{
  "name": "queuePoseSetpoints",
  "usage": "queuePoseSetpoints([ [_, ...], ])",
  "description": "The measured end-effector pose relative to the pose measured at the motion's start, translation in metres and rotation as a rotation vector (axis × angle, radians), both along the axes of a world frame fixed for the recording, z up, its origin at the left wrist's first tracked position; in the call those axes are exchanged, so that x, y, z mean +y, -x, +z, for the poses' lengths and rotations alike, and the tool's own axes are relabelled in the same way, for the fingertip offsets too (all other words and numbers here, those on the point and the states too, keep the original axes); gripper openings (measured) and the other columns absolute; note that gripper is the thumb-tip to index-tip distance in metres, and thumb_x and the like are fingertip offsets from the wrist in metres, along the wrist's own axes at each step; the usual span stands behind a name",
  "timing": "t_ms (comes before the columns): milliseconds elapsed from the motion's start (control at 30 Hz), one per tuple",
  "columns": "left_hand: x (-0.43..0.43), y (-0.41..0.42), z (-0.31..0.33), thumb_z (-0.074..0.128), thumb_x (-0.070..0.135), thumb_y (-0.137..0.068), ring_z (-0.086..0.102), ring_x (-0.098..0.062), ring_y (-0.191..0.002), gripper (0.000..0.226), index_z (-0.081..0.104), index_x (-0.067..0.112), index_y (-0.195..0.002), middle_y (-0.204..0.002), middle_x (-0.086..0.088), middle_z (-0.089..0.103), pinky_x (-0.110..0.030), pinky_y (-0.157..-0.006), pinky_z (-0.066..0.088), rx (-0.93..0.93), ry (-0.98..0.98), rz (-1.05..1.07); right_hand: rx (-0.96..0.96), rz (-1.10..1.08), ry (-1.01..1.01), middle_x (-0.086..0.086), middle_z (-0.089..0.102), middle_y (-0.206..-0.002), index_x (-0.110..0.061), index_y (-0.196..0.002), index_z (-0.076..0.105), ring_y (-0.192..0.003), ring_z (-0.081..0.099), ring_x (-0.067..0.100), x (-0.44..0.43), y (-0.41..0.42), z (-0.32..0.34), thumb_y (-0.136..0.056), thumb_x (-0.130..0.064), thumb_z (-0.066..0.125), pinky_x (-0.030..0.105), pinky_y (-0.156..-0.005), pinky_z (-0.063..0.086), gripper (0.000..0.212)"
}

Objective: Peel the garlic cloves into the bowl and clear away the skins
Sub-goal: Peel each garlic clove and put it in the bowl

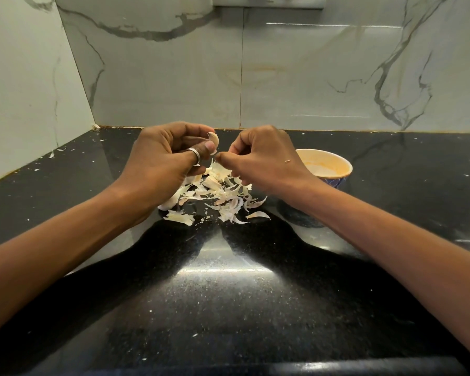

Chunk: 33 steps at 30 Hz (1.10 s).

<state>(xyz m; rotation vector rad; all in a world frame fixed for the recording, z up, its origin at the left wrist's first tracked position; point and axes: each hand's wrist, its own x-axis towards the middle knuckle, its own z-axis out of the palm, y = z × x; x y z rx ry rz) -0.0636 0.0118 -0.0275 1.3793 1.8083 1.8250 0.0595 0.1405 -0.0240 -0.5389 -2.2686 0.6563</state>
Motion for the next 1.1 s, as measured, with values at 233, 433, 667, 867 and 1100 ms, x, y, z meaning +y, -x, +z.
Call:
queuePoseSetpoints([
  [233, -0.0003, -0.002, 0.001, 0.075, 0.011, -0.087, 0.075, -0.017, -0.092, 0.019, 0.073, 0.017, -0.105, -0.095, -0.001, 0.078, -0.031, -0.077, 0.063, 0.008, 0.011, 0.019, 0.138, 0.233, 0.357, 0.012, 0.076, -0.093, -0.005, -0.098, 0.073, -0.083, 0.076, 0.02, -0.001, -0.0002, 0.0031, -0.092, -0.011, 0.073, 0.04, -0.068, 0.064, 0.008],
  [433, -0.0013, -0.0012, 0.0008, 0.08, 0.019, -0.078, 0.076, -0.015, -0.088, 0.028, 0.073, 0.017, -0.105, -0.094, -0.002, 0.078, -0.026, -0.073, 0.061, 0.051, 0.019, 0.013, 0.174, 0.243, 0.23, 0.008, 0.078, -0.087, -0.005, -0.102, 0.075, -0.077, 0.077, 0.017, 0.0014, 0.0024, -0.0008, -0.095, -0.012, 0.072, 0.038, -0.066, 0.065, 0.01],
  [667, -0.0008, 0.0001, 0.0006, 0.076, 0.011, -0.085, 0.076, -0.019, -0.09, 0.018, 0.074, 0.011, -0.102, -0.093, -0.006, 0.078, -0.024, -0.075, 0.061, 0.0, 0.022, -0.002, 0.184, 0.284, 0.304, 0.01, 0.077, -0.089, -0.004, -0.104, 0.073, -0.08, 0.077, 0.019, 0.0016, 0.0018, -0.0015, -0.09, -0.01, 0.078, 0.035, -0.067, 0.063, 0.016],
  [867, -0.0027, -0.0001, 0.0018, 0.072, 0.018, -0.091, 0.076, -0.017, -0.089, 0.011, 0.074, 0.016, -0.101, -0.09, -0.003, 0.078, -0.034, -0.079, 0.062, 0.043, 0.058, 0.033, 0.146, 0.22, 0.206, 0.007, 0.077, -0.084, -0.006, -0.097, 0.074, -0.077, 0.077, 0.017, 0.0026, 0.003, -0.005, -0.091, -0.017, 0.079, 0.036, -0.063, 0.064, 0.014],
  [1100, -0.0052, -0.0012, 0.0035, 0.073, 0.023, -0.09, 0.076, -0.017, -0.086, 0.007, 0.075, 0.02, -0.096, -0.089, -0.004, 0.078, -0.046, -0.082, 0.062, 0.111, 0.078, 0.06, 0.127, 0.216, 0.18, 0.008, 0.077, -0.081, -0.005, -0.095, 0.073, -0.073, 0.077, 0.017, 0.0011, 0.002, -0.0044, -0.089, -0.017, 0.081, 0.035, -0.062, 0.064, 0.016],
])
